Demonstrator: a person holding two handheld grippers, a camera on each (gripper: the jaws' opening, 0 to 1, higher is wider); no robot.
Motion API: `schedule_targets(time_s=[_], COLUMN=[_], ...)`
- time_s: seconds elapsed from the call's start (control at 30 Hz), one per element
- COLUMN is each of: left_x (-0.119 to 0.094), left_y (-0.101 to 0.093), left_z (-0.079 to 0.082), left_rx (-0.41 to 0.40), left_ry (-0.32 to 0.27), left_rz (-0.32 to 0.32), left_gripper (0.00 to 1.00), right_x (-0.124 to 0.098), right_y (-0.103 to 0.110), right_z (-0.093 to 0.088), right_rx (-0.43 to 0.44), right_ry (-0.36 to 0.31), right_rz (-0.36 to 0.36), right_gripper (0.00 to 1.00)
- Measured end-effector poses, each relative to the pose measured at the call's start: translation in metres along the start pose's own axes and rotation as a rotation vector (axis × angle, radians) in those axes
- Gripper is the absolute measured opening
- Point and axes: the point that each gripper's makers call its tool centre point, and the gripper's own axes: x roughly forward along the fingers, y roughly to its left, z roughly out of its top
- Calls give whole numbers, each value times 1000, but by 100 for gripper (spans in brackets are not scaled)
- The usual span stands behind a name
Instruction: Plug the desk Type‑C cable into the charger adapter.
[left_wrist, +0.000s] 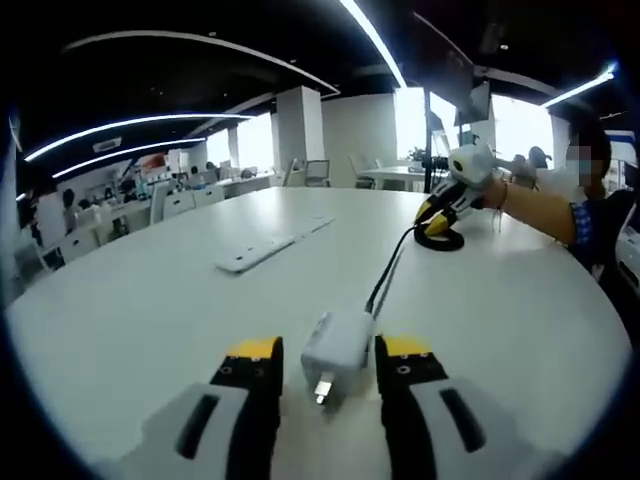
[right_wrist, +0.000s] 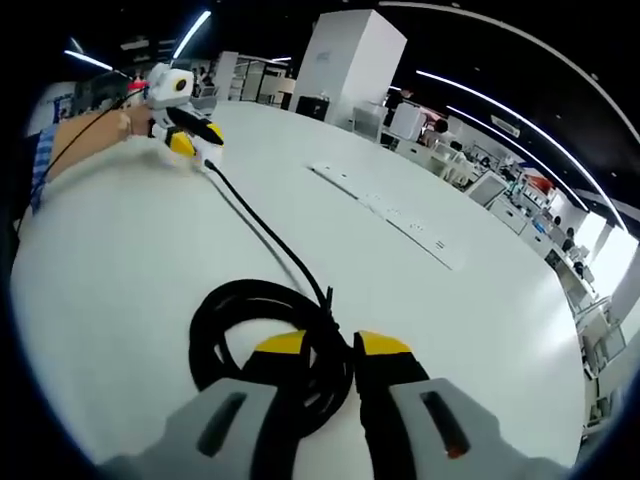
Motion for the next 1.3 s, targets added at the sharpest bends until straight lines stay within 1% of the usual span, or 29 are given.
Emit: schedule_targets(time_s=[0.17, 0.2, 0.3, 0.37, 0.4, 0.43, 0.47, 0.5, 0.53, 0.57, 0.6, 0.63, 0.67, 0.73, 0.8, 0.83, 0.87, 0.9, 0.93, 0.97, 1.03, 1.17, 1.2, 1.27, 1.3], left_x=[-16, -22, -43, -60, -69, -75, -85, -95, -99, -108, -115, -120, -128, -137, -145, -148, -150, -156, -159, -162, -170, -191, -195, -201, -203], left_y=[-7, -12, -24, -25, -26, -27, -31, -37, -41, -47, -52, -55, -60, -69, -76, -78, -78, -83, -86, -93, -100, -105, -105, -110, -110], left_z=[32, 40, 77, 97, 104, 108, 114, 117, 116, 119, 122, 123, 127, 130, 131, 130, 130, 127, 126, 125, 125, 127, 127, 125, 124], left_rx=[22, 48, 52, 45, 41, 41, 44, 54, 87, 170, 227, 256, 287, 281, 240, 220, 213, 193, 191, 185, 167, 169, 173, 190, 190], left_ry=[-52, -65, -192, -259, -282, -288, -296, -288, -269, -253, -252, -254, -262, -283, -299, -304, -305, -309, -313, -323, -347, -407, -416, -423, -425], left_rz=[39, 37, 37, 93, 119, 134, 164, 192, 207, 247, 281, 306, 349, 362, 368, 375, 379, 388, 386, 377, 383, 453, 468, 500, 506], left_gripper=[41, 41, 43, 45, 45, 45, 46, 48, 51, 54, 54, 54, 54, 54, 55, 57, 62, 65, 67, 67, 68, 70, 71, 73, 74], right_x=[-1, -1, -4, -6, -6, -7, -8, -10, -11, -13, -14, -15, -18, -24, -31, -35, -41, -46, -51, -61, -78, -111, -117, -136, -143], right_y=[-1, -2, -3, -2, -1, -2, -1, -1, 0, 0, 1, 1, 0, -3, -6, -7, -7, -8, -7, -5, 3, 21, 25, 36, 41], right_z=[-1, 0, 2, 2, 2, 2, 1, 0, 0, 1, 2, 3, 6, 14, 22, 25, 29, 32, 36, 43, 55, 70, 73, 82, 83], right_rx=[11, 11, 9, 14, 17, 19, 26, 33, 35, 35, 33, 33, 35, 50, 67, 73, 77, 81, 81, 78, 41, -7, -9, -10, -20], right_ry=[1, 2, -2, -6, -5, -5, -5, -8, -12, -22, -30, -35, -50, -93, -129, -142, -157, -172, -186, -221, -275, -355, -374, -438, -459], right_rz=[-12, -13, -15, -21, -26, -30, -39, -45, -48, -52, -55, -58, -67, -91, -104, -110, -119, -128, -134, -137, -130, -129, -128, -124, -126], right_gripper=[18, 18, 18, 19, 19, 19, 20, 20, 20, 20, 20, 20, 20, 20, 20, 20, 20, 20, 20, 20, 20, 21, 22, 23, 24])
